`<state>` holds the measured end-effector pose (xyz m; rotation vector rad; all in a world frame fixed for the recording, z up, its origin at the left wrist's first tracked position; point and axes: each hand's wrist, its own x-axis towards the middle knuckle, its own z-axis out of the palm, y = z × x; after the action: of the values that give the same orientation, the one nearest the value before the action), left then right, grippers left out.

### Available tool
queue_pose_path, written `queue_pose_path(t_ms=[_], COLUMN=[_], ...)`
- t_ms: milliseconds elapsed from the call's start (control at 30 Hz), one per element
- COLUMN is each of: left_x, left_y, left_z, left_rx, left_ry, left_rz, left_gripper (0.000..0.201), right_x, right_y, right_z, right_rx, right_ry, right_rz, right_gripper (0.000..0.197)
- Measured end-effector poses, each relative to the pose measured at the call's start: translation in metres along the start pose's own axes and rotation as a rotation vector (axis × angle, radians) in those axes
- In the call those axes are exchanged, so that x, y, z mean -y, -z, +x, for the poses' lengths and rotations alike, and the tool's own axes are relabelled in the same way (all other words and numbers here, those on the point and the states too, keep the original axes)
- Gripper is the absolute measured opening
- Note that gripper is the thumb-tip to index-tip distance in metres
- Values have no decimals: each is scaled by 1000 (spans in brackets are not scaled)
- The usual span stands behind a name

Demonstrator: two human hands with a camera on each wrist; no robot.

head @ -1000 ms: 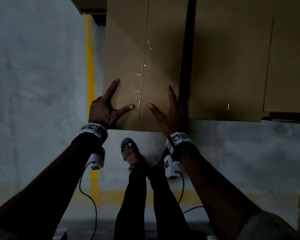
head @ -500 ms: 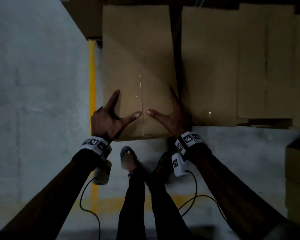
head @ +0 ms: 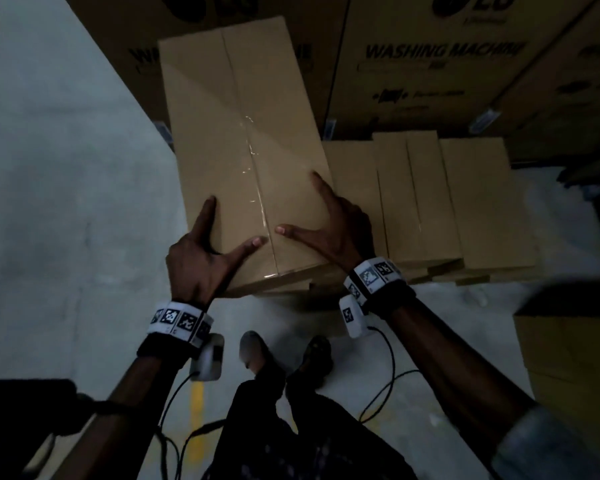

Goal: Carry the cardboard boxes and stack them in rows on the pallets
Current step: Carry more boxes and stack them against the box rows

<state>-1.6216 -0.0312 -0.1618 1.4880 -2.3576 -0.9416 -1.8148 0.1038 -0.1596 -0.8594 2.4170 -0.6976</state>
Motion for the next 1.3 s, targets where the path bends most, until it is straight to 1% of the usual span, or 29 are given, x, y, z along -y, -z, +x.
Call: queue_pose_path(t_ms=[167,300,400,533,633,733,900,1067,1233,1300], left_x=[-44,-67,-74,-67,-54,-33,23,105,198,236], left_y=[37,60,77,97,110,126,171,234,311,343], left_z=[-26,-42,-54,-66,-72,-73,-74,-74,-75,-78], left_rx=[-59,-127,-198,-283,-333,-368,-457,-564,-674,-719], left_ry=[-99,-155,-183,-172,-132,-81,20,146,268,316], left_rz=[-21,-22,-33,-31,-32,-33,-11,-30,-39,-18], left_gripper=[109,110,113,115,119,122,121,121,122,123], right_x=[15,25,38,64,88,114,178,274,387,431], right_y=[52,79,90,95,89,74,23,-45,-130,-168], right_z=[-38,-60,-70,-73,-72,-69,-63,-64,-67,-71], right_rx=[-140,-217,-256,-237,-195,-146,-67,25,71,111], right_ry=[60,126,214,276,319,354,434,563,726,790], right_rz=[31,71,71,73,55,7,-33,-49,-87,-89], right_gripper=[116,114,115,114,113,115,120,119,121,121])
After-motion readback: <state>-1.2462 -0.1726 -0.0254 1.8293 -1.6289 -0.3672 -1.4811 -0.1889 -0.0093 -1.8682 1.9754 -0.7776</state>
